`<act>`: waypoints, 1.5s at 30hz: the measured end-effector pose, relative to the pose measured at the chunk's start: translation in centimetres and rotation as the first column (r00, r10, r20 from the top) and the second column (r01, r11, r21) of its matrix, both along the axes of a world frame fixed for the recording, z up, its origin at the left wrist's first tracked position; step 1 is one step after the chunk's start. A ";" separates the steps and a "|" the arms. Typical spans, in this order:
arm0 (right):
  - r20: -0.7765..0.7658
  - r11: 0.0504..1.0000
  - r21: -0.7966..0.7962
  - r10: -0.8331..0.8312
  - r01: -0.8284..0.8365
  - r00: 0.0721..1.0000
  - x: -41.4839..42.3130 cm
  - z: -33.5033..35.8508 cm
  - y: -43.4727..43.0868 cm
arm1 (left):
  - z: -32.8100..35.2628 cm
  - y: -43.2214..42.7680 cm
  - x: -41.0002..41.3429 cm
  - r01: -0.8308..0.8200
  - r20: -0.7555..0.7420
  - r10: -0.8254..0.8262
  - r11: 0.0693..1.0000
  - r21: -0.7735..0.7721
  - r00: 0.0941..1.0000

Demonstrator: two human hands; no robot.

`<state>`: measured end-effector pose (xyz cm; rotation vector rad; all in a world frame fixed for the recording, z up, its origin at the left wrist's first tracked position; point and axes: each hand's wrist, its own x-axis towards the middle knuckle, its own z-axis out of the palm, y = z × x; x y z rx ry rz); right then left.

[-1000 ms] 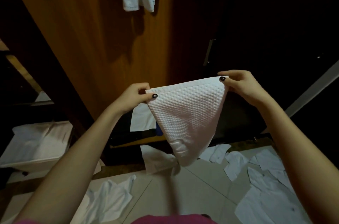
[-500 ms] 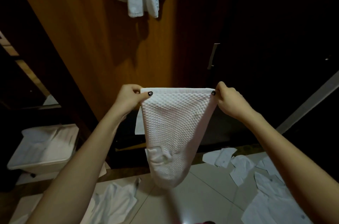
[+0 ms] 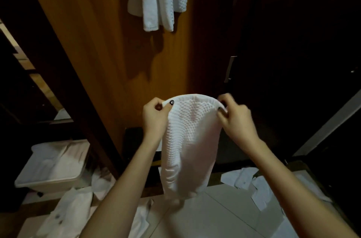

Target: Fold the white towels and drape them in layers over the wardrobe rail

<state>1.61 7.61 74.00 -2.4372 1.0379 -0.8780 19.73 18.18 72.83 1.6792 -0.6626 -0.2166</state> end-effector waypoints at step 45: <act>-0.039 0.895 -0.123 0.427 -0.429 0.903 4.7 9.3 -0.6 | 5.0 1.0 -1.9 0.495 -0.033 -0.508 0.850 -0.178 0.861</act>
